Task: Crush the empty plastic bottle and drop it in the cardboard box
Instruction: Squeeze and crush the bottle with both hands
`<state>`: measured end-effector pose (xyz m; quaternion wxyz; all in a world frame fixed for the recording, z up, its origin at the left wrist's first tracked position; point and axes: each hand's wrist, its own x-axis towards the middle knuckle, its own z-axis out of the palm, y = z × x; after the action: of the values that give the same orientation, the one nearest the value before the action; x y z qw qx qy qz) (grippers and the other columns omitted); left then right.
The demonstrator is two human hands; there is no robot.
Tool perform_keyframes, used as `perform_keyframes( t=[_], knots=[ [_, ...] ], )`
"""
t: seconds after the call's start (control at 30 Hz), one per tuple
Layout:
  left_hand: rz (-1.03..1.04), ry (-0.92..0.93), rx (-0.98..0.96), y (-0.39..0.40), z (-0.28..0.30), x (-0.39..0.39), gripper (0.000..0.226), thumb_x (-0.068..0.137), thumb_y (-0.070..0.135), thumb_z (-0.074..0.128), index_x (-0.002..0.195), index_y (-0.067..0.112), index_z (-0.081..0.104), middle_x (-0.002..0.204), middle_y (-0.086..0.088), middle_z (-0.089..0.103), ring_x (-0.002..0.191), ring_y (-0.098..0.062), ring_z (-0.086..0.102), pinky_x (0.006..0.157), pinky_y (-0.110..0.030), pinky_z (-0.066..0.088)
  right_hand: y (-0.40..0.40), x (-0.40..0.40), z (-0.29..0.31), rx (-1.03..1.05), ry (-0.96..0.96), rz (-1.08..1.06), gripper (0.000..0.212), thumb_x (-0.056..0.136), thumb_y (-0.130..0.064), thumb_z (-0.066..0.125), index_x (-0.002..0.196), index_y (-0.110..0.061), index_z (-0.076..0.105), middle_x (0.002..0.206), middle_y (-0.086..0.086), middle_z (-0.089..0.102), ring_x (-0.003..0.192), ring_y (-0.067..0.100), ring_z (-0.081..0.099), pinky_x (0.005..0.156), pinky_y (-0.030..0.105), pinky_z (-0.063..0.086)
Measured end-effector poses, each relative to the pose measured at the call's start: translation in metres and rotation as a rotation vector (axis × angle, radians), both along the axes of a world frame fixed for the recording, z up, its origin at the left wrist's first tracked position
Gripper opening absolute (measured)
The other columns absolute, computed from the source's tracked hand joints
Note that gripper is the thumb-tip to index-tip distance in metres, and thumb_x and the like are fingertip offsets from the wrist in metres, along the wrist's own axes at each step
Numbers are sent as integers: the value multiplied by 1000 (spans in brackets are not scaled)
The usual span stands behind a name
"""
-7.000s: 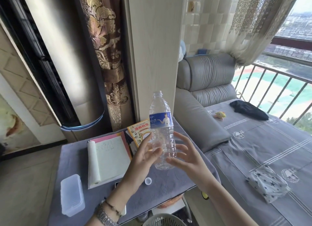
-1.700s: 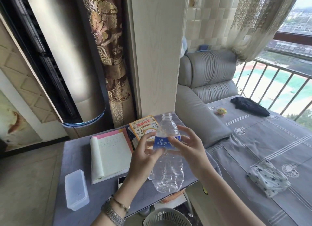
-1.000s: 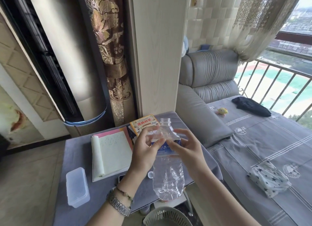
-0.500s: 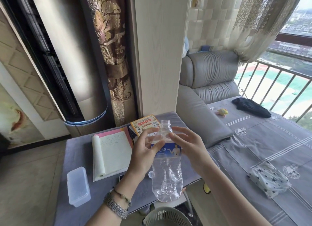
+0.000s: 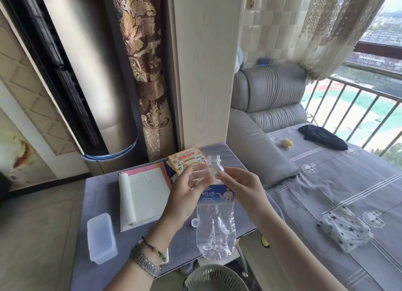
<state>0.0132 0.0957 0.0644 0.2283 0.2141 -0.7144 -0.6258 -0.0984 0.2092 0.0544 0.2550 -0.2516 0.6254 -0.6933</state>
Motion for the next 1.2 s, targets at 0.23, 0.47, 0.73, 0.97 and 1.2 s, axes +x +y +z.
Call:
perform_keyframes(
  t=[0.23, 0.47, 0.73, 0.97, 1.2],
  knots=[
    [65, 45, 28, 7, -10, 3, 39, 65, 53, 67, 101, 36, 61, 105, -2, 70, 102, -21, 68, 91, -51, 53, -2, 9, -9, -18, 3, -69, 26, 84, -14, 70, 103, 5, 70, 98, 28, 72, 97, 46, 67, 87, 57, 54],
    [85, 23, 90, 1, -27, 15, 37, 62, 55, 71, 95, 40, 63, 107, -7, 70, 106, -27, 66, 92, -53, 52, -8, 18, -21, 38, -30, -46, 30, 82, -15, 72, 107, 3, 68, 104, 26, 71, 101, 43, 66, 91, 58, 52],
    [133, -16, 156, -15, -50, 42, 30, 67, 43, 70, 97, 36, 64, 112, -4, 69, 104, -19, 66, 80, -35, 58, -25, 32, -38, 162, -84, 134, 29, 83, -17, 72, 108, -5, 69, 102, 17, 75, 93, 30, 72, 80, 42, 59],
    [242, -57, 195, -43, -69, 61, 32, 68, 42, 70, 98, 33, 63, 110, -2, 69, 98, -11, 66, 66, -16, 53, -42, 18, -57, 273, -44, 196, 32, 82, -23, 73, 112, -14, 65, 93, -4, 76, 80, 6, 73, 73, 27, 60],
    [293, -98, 280, -64, -99, 75, 41, 67, 40, 70, 105, 25, 63, 111, -3, 68, 103, -17, 65, 70, -22, 51, -59, -6, -116, 577, 230, 52, 24, 77, -14, 77, 100, -13, 70, 88, 1, 71, 71, 4, 65, 72, 26, 53]
  ],
)
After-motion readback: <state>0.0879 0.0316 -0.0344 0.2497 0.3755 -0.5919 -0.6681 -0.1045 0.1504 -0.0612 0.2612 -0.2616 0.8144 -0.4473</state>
